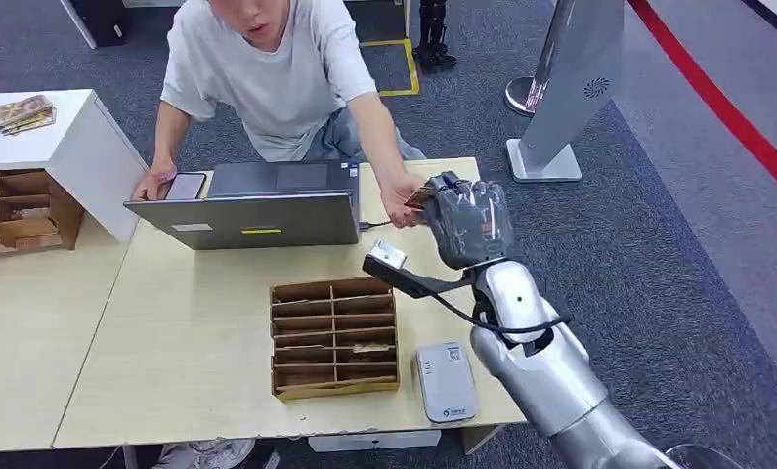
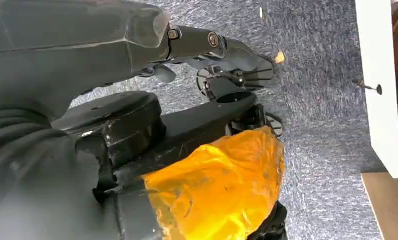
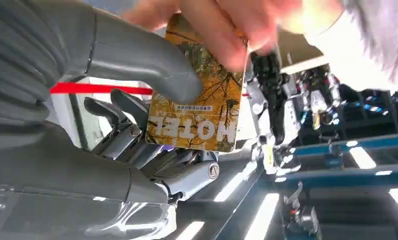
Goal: Pass the card to the sensor for recognition and then transmit it.
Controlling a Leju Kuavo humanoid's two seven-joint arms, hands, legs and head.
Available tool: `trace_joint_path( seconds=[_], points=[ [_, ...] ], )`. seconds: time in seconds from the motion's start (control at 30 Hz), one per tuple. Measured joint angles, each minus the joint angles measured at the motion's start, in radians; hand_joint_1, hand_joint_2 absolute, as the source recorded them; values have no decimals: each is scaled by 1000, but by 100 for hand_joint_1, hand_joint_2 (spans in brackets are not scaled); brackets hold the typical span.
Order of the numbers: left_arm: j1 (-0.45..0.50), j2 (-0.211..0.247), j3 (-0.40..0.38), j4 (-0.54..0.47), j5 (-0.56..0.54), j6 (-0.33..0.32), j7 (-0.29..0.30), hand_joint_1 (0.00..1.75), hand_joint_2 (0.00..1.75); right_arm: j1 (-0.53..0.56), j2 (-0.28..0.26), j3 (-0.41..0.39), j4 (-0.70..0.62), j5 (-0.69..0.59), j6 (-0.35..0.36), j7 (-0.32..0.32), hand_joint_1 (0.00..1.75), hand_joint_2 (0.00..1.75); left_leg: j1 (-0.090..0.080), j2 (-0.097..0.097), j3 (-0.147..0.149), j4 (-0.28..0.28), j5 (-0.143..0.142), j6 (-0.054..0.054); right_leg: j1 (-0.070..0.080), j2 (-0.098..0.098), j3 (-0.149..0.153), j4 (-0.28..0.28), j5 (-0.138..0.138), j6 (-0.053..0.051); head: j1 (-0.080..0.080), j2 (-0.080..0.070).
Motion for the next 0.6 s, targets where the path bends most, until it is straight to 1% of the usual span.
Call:
trace_joint_path(
  seconds=[0.03,0.27,0.3,0.37,0.5,0.6],
  points=[
    [0,0,-1,0,0,0,-2,0,0,0,3,2,9,-11,5,-4,0,175,0,0,0,0,0,0,0,0,0,0,0,0,0,0],
    [1,1,-1,0,-8,0,-6,0,0,0,5,10,41,-55,19,-33,0,175,0,0,0,0,0,0,0,0,0,0,0,0,0,0],
    [2,2,-1,0,-9,0,-6,0,0,0,5,11,44,-58,19,-33,0,0,0,0,0,0,0,0,0,0,0,0,0,0,0,0],
    [2,3,-1,0,-9,0,-12,0,0,0,5,13,47,-74,21,-39,0,0,0,0,0,0,0,0,0,0,0,0,0,0,0,0],
    [5,3,0,0,-8,2,-15,0,0,14,6,13,33,-139,6,-73,0,0,0,0,0,0,0,0,0,0,0,0,0,0,0,0],
    [6,3,2,0,-2,12,-14,0,0,39,9,10,2,-216,-10,-114,0,0,0,0,0,0,0,0,0,0,0,0,0,0,0,0]
  ],
)
